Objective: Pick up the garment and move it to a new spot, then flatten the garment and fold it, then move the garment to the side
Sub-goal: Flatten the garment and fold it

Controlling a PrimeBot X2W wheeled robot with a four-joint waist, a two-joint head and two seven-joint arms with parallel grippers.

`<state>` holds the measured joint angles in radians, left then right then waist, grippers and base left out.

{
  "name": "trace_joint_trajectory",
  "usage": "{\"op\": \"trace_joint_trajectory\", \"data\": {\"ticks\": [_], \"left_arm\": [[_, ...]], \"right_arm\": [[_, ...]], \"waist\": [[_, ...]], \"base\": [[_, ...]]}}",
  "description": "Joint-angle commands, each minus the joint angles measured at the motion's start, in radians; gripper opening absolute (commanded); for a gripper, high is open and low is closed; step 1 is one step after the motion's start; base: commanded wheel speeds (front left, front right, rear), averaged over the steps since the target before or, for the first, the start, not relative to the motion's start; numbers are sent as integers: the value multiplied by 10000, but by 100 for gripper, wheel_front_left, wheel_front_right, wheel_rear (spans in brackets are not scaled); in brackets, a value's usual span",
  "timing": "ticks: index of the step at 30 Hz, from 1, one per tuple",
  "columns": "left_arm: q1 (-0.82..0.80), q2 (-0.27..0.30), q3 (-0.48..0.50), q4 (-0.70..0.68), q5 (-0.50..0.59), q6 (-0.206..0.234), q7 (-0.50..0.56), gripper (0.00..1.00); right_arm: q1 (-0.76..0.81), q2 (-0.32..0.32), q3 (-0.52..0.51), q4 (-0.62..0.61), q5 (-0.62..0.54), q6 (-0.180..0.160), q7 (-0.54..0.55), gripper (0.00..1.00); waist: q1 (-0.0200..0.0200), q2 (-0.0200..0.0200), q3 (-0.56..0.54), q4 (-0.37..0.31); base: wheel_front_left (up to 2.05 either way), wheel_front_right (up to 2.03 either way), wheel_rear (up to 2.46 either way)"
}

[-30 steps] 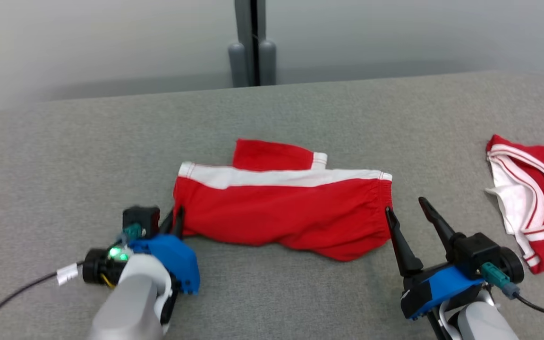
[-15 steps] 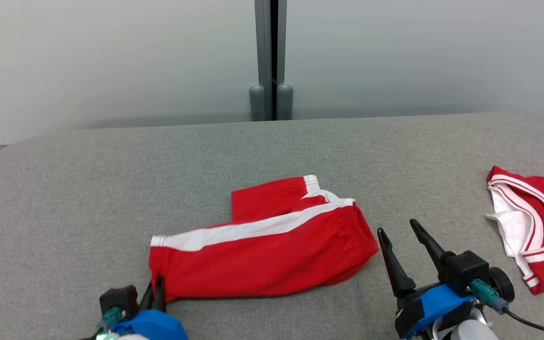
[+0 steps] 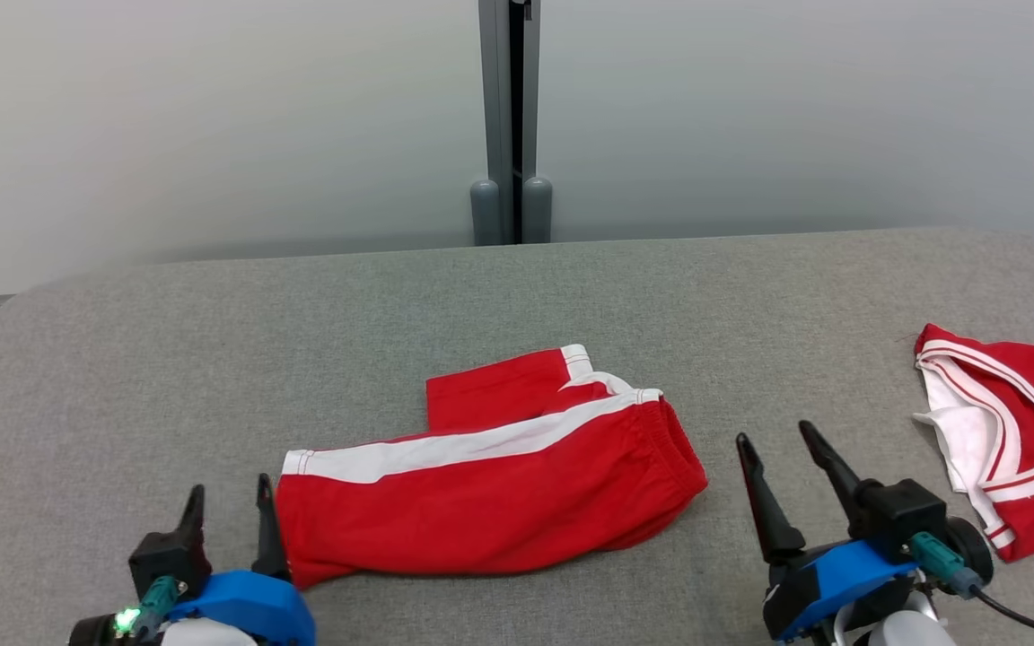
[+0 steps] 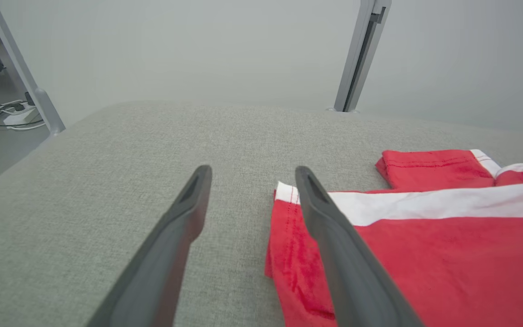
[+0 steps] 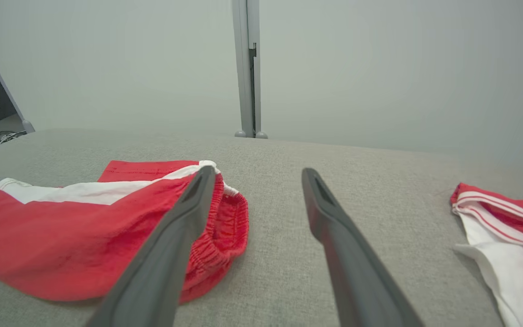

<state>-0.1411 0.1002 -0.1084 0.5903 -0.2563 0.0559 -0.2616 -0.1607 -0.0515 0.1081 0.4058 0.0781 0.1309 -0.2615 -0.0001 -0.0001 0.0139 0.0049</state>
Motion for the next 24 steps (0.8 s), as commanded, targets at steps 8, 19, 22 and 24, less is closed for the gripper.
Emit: {"op": "trace_joint_trajectory", "data": {"ticks": [8, 19, 22, 24], "left_arm": [[573, 89, 508, -738, 679, 198, -45, 100], [1039, -144, 639, -872, 1147, -45, -47, 100], [897, -199, 672, -867, 1196, -121, -47, 100], [787, -235, 648, -882, 1235, -199, -45, 100]], "right_arm": [[121, 5, -1127, 308, 63, -4, -47, 100], [90, 5, -1098, 1184, -62, -4, -47, 100], [-11, 6, -935, 1243, 71, -4, -47, 100], [-139, 7, -664, 1235, 295, -4, -47, 100]], "waist": [[1, 1, -32, -203], [1, 1, -76, -232], [1, 1, 14, -194], [1, 1, 162, -116]], "base": [[0, 0, 0], [0, 0, 0], [0, 0, 0], [0, 0, 0]]}}
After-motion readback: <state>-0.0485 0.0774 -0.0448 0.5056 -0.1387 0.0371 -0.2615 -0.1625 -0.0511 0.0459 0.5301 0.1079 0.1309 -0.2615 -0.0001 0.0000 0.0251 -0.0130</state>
